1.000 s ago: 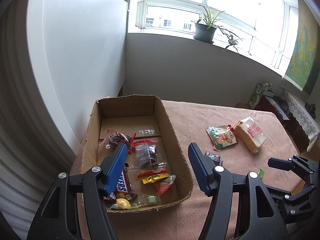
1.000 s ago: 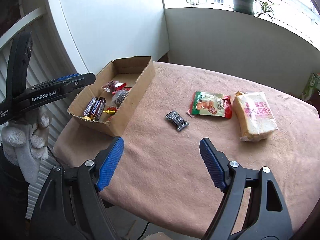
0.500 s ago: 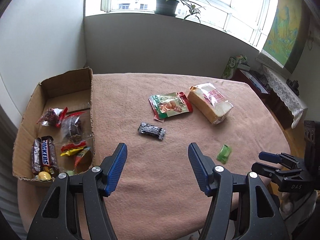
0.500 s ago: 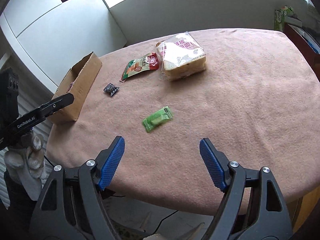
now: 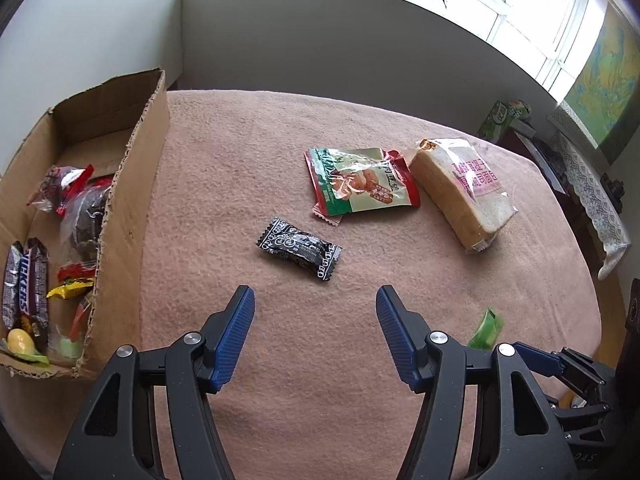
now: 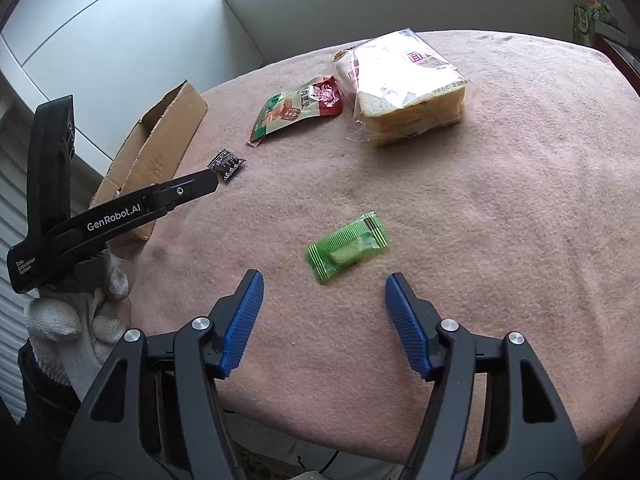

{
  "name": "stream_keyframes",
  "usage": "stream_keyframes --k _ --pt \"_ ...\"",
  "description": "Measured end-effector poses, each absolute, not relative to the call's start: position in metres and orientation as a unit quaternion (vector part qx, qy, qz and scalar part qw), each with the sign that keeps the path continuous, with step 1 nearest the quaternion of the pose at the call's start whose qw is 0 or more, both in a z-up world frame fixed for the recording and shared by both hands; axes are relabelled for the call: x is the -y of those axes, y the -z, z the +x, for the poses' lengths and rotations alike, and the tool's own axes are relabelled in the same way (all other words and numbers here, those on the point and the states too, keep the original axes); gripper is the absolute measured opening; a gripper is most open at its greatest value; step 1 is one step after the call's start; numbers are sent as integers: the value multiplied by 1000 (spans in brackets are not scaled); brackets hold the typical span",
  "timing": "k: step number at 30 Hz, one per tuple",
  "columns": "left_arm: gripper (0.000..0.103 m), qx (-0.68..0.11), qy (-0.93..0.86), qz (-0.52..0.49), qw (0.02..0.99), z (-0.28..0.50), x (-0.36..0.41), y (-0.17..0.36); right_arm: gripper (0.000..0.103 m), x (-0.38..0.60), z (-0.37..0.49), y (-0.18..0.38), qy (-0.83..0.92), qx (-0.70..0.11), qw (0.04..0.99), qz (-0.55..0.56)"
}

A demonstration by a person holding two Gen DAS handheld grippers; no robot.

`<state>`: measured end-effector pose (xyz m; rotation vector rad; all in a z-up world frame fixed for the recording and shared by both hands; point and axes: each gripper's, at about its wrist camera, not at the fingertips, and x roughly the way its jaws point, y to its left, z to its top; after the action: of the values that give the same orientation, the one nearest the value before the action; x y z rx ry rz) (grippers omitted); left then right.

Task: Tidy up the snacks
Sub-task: 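Grasp the black candy wrapper with the left tool while the right grasps the green candy, then carry both candies into the cardboard box and open both tools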

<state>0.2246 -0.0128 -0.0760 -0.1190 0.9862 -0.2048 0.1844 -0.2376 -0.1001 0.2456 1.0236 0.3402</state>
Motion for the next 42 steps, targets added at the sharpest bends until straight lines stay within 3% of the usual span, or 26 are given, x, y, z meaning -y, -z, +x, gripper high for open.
stream_keyframes --k 17,26,29,31,34,42 --pt "62 -490 71 -53 867 269 29 91 67 217 205 100 -153 -475 865 63" --pt "33 -475 59 -7 878 268 43 94 47 217 207 99 -135 -470 871 37" --pt "26 -474 63 -7 878 266 37 93 35 218 207 99 -127 -470 873 25" --pt "25 -473 68 -11 878 263 31 93 27 222 208 99 -125 -472 872 27" --pt "25 -472 72 -12 878 260 30 92 24 227 208 99 -126 -474 871 29" --pt "24 -468 83 -18 880 244 25 89 22 234 201 98 -126 -474 871 32"
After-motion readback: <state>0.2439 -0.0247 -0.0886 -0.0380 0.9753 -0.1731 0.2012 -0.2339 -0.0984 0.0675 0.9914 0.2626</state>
